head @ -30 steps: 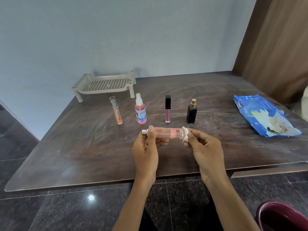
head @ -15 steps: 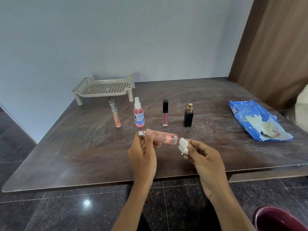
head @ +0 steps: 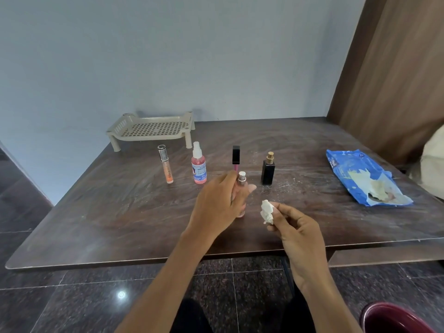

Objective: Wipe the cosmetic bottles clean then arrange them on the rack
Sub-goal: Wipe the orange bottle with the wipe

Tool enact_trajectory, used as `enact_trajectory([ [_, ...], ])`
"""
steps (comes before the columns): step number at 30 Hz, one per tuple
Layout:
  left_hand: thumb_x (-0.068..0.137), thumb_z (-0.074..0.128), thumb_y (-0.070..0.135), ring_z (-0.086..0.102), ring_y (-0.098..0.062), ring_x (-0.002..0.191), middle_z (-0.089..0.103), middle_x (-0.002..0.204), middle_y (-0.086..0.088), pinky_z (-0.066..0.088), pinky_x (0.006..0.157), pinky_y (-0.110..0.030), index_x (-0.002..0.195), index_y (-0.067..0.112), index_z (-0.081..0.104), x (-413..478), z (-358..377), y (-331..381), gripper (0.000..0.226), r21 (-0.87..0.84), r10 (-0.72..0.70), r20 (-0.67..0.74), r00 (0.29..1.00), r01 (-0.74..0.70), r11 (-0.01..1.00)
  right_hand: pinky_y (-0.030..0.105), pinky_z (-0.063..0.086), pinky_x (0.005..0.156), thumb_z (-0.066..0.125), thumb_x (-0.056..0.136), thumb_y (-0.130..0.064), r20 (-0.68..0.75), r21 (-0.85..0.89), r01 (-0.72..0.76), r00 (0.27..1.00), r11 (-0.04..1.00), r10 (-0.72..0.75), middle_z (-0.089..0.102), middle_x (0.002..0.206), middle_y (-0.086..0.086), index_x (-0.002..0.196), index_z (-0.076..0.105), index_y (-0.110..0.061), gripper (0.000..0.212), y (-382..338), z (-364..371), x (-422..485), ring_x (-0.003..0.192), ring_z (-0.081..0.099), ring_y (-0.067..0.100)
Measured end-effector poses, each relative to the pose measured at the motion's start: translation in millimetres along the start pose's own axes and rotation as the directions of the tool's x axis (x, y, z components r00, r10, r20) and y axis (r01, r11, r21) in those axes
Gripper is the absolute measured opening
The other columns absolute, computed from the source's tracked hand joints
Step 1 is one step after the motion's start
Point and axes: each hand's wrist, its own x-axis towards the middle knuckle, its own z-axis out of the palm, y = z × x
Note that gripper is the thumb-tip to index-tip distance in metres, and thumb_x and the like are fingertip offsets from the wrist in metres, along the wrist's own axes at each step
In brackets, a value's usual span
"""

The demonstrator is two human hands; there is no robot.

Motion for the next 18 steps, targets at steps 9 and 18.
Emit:
enact_trajectory([
  [9,0.092,0.053,0.060,0.070,-0.014,0.081,0.073,0.094,0.001,0.059,0.075,-0.043,0.107,0.016,0.062,-23,22,-6,0.048,-0.304,-0.177,-0.002,0.984,0.168,0.938,0.018,0.053,0.074,0.063,0.093,-0.023,-0.032,-0.166,0.214,0.974,0.962,-0.223,0.073,0.089,-0.017,0.104,0.072,-0.029,0.015,-20,16,10,0.080,0.069,0.002],
  [18,0.094,0.035,0.069,0.071,-0.017,0.077,0.074,0.088,-0.002,0.059,0.071,-0.045,0.104,0.014,0.062,-24,20,-1,0.062,-0.375,-0.180,-0.029,0.983,0.156,0.914,0.010,0.048,0.077,0.060,0.096,-0.022,0.071,-0.506,0.453,0.870,0.734,-0.488,0.069,0.095,-0.017,0.107,0.073,-0.025,0.017,-19,53,22,0.090,0.062,-0.003],
])
